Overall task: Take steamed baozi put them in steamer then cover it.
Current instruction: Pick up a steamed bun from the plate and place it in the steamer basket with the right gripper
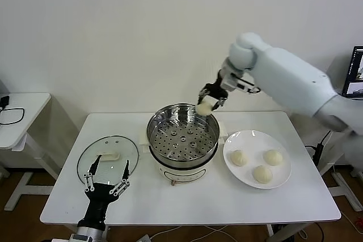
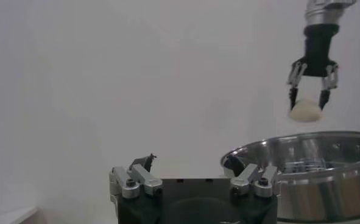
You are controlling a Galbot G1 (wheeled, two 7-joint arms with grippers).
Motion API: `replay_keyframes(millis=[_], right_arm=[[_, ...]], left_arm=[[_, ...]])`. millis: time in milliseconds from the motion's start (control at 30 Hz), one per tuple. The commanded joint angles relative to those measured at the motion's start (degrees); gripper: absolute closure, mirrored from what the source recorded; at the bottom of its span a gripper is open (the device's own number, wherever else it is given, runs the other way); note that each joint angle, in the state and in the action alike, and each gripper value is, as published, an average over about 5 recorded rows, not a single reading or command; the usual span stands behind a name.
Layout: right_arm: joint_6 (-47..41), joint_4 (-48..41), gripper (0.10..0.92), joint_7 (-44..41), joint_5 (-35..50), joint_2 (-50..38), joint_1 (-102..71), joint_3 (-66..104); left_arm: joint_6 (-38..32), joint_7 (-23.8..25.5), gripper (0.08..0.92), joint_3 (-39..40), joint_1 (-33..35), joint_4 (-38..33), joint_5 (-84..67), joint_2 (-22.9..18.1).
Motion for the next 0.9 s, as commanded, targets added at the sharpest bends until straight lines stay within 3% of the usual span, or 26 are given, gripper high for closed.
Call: replay_keyframes(millis=[33,400,767,900], right_arm=[[3.10,-2.44,0.414,0.82,-7.23,8.11,-2.09,-0.85],[3.45,-12.21,0.406,2.11,-16.01,13.56,-6.37,2.82],[3.29,-14.19,0.383,4.52,-18.26,14.40,-8.32,3.56],[3.21,-14.33,0.337,4.99,-18.93,14.73,-8.57,3.68]], left_arm=[[-0.06,-0.02,0.177,-0.05,-0.01,-0.16,-0.15,0.04],[-0.43,-0.20,0.177,-0.55,0.02,-0.10,-0.84,0.20],[-0.82,-0.82,0.177,-0.37,0.01,-0.02,-1.01,0.06],[-0.79,-0.91,0.177,-0.49,0.05,-0.17,-1.10,0.04]])
